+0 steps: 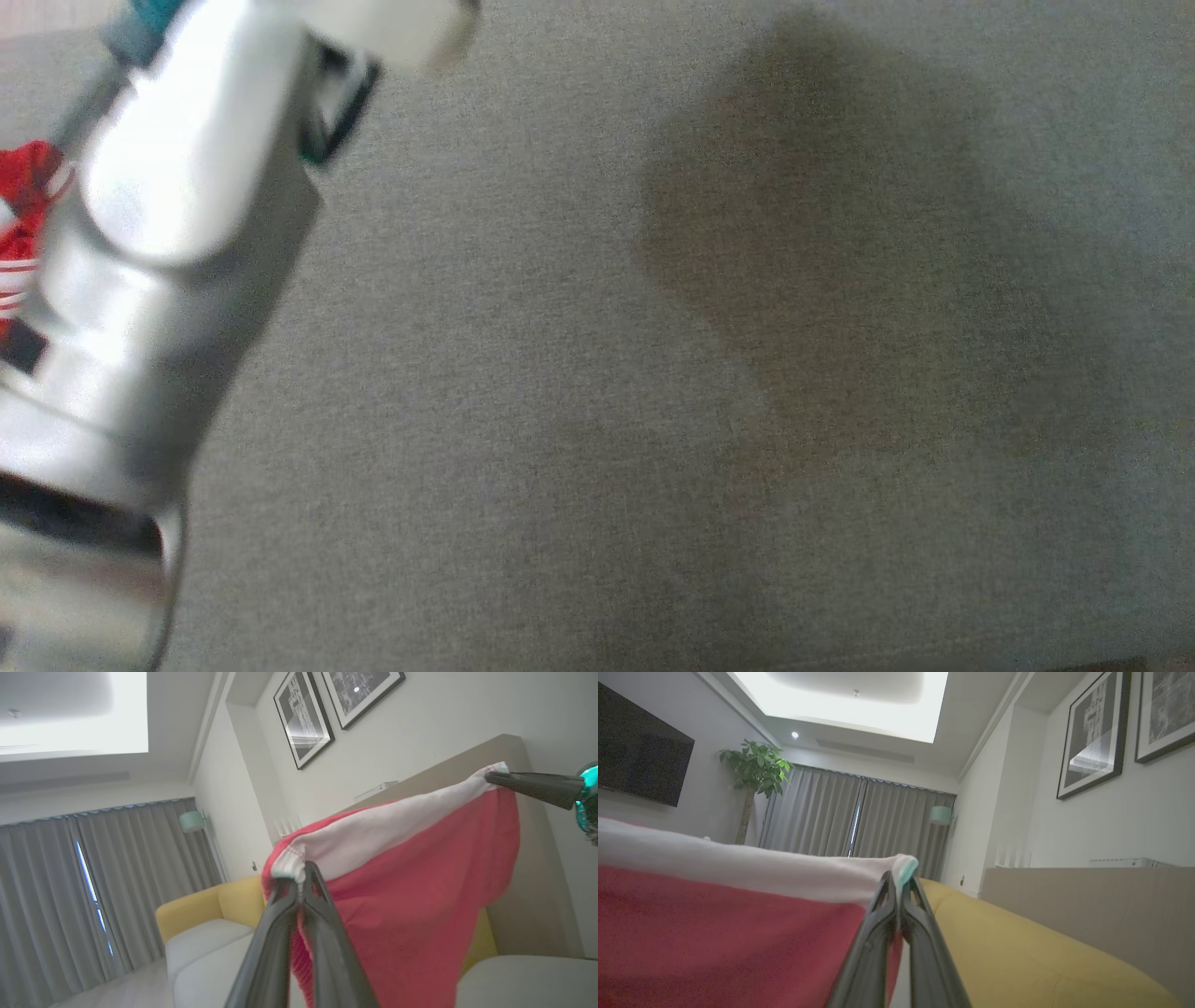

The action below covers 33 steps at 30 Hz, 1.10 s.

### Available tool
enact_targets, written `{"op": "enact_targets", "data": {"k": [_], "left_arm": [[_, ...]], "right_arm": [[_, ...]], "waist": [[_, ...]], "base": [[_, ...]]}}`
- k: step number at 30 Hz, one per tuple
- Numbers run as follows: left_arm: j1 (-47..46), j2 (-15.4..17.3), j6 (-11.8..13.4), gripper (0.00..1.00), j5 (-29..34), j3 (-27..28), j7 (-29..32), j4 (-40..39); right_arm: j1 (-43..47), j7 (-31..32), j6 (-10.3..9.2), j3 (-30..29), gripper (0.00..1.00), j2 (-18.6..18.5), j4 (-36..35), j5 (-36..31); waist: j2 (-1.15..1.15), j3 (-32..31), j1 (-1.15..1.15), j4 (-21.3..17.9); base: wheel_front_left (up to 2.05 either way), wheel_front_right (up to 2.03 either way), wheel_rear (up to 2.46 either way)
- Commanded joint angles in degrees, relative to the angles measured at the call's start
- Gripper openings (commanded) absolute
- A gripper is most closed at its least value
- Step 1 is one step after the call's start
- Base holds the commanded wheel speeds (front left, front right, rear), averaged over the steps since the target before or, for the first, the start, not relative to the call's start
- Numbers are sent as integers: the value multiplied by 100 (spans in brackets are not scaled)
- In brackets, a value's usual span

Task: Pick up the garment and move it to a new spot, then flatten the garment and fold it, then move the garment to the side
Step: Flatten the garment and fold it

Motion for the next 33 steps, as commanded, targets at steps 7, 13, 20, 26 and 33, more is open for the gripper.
{"op": "enact_targets", "data": {"k": [7,13,20,26,33], "left_arm": [[1932,91,-171,0,205,367,-19,-403],[3770,-156,-240,0,252,466,-20,-531],[5382,-214,-266,0,561,307,-20,-675],[6483,-207,-209,0,603,508,-20,-857],[6998,-228,-103,0,482,692,-20,-1280]], "right_arm": [[1628,-74,-4,100,0,67,-179,365],[3436,-78,-4,-204,0,154,-403,685],[5175,-79,-4,-570,0,389,-883,740],[6360,-20,-4,-915,0,506,-1614,678],[7059,384,-4,-1392,0,704,-2670,433]], "waist": [[0,-1,-1,-105],[0,-315,-1,-130],[0,-794,-1,-318],[0,-1096,-1,-457],[0,-1168,-1,-374]], "base": [[0,0,0],[0,0,0],[0,0,0],[0,0,0],[0,0,0]]}}
